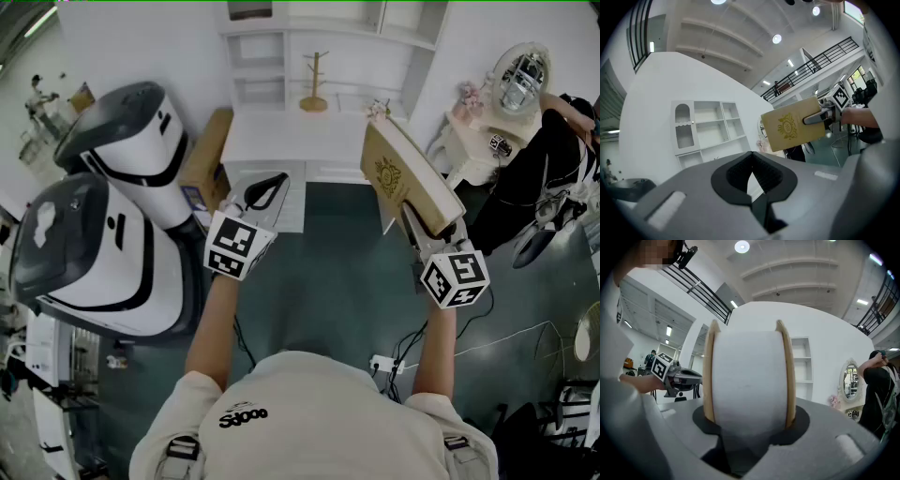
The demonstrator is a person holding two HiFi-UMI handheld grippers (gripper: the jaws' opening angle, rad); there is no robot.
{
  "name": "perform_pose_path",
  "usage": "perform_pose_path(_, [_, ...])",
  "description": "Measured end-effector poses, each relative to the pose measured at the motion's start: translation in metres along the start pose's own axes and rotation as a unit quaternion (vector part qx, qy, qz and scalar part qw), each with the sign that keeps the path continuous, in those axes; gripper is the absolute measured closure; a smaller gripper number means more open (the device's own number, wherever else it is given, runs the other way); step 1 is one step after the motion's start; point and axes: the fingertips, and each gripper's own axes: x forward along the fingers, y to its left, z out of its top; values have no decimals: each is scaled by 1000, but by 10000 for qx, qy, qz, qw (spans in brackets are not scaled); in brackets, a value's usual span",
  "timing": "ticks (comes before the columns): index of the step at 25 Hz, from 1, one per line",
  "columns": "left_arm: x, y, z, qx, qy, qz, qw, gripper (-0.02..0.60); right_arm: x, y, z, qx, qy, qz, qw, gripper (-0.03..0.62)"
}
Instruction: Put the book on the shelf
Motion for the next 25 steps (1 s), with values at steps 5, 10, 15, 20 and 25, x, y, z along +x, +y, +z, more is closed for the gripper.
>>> perform_pose_path(5, [8,-2,-4,-6,13,-51,10000,563,3,-6,-2,42,-80,-2,10000,376])
perform_pose_path(10, [22,-9,-12,-73,115,-127,9998,563,3,-20,-5,239,-202,53,9995,375])
perform_pose_path(15, [40,-20,-10,-135,159,-101,9997,563,4,-38,-15,172,-134,130,9997,375])
perform_pose_path(20, [47,-31,-16,-214,238,-6,9995,563,7,-48,-20,214,-205,299,9991,375])
perform_pose_path(25, [61,-35,-20,-466,402,187,9979,563,11,-74,-31,272,-90,319,9991,375])
